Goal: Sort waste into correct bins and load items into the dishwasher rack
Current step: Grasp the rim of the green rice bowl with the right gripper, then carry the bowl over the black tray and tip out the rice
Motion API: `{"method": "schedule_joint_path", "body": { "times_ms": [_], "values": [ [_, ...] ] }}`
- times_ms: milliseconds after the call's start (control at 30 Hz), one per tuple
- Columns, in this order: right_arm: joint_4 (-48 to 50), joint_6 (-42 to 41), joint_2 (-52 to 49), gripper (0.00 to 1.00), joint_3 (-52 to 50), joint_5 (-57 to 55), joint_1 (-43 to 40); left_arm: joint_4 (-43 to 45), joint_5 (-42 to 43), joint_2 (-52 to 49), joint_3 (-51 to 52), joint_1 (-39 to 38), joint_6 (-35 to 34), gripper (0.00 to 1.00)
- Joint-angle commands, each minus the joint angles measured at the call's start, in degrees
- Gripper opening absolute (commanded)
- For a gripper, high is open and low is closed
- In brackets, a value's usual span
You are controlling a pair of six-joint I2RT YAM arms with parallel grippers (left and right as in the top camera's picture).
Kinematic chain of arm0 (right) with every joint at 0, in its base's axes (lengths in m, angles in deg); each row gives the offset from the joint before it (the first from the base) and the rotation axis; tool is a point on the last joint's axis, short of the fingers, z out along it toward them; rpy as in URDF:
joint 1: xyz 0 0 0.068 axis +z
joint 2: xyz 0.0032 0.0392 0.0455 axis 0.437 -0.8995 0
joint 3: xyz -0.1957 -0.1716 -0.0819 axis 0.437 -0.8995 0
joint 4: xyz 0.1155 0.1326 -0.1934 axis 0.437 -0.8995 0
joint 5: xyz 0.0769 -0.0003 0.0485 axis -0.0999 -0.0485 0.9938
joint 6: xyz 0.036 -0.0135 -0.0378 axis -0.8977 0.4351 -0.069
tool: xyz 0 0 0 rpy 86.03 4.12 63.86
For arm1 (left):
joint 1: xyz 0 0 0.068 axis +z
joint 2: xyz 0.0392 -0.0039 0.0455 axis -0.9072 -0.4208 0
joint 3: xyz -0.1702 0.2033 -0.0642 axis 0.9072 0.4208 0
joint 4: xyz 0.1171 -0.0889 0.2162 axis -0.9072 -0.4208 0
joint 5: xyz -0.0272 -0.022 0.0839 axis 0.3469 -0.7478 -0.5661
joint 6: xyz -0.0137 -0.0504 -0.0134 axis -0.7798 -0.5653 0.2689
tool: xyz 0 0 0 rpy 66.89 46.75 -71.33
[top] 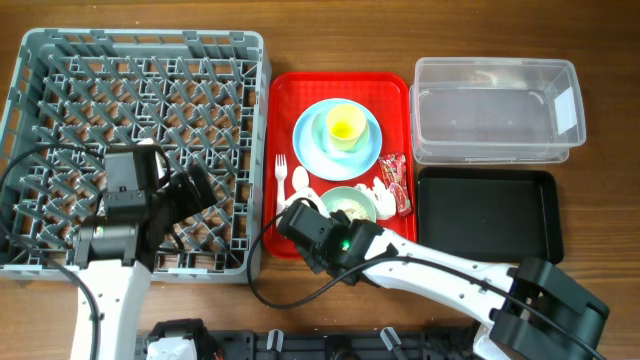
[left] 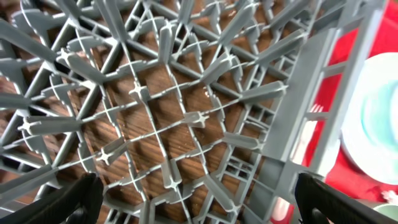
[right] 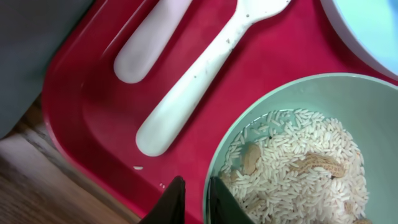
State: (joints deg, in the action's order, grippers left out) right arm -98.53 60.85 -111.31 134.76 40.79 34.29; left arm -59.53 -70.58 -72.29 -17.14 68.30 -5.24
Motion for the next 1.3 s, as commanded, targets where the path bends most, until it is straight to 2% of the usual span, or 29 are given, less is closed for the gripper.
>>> {"method": "schedule_joint_path", "body": {
  "times_ms": [0, 133, 333, 533, 567, 733, 1000, 1133, 1267],
  "values": [
    [0.33, 0.74, -1.18, 0.16, -0.09, -1.27, -0.28, 0.20, 1.29, 2.47, -0.70, 0.52, -0.55, 1.00],
    [0.11, 1.99, -1.18, 0.10, -0.11, -0.81, -0.28, 0.13, 1.29, 3.91, -0.70, 0.52, -0.55, 1.00],
    [0.44, 1.81, -1.18, 0.15, -1.01, -0.81, -0.28, 0.24, 1.27, 3.89, -0.70, 0.52, -0.55, 1.00],
    [0.37, 1.84, -1.18, 0.14, -1.88, -0.81, -0.28, 0.37, 1.27, 3.89, -0.70, 0.52, -0.55, 1.00],
    [0.35, 1.86, -1.18, 0.06, -1.88, -0.81, -0.28, 0.17, 1.25, 3.89, -0.70, 0.52, -0.52, 1.00],
    [-0.13, 1.77, -0.59, 0.04, -0.02, -0.76, -0.28, 0.09, 1.27, 3.91, -0.70, 0.52, -0.52, 1.00],
    [-11.13, 1.75, 6.91, 0.04, 9.40, -0.79, -0.28, -1.36, 1.73, 3.98, -0.70, 0.52, -0.55, 1.00],
    [-16.50, -1.14, 13.99, 0.04, 11.91, -0.76, -1.33, -1.77, 2.58, 4.42, -0.70, 0.52, -0.55, 1.00],
    [-23.82, -3.21, 22.80, 0.04, 11.93, -0.79, -6.73, -2.36, 2.62, 4.66, -0.70, 0.52, -0.55, 1.00]
  ]
}}
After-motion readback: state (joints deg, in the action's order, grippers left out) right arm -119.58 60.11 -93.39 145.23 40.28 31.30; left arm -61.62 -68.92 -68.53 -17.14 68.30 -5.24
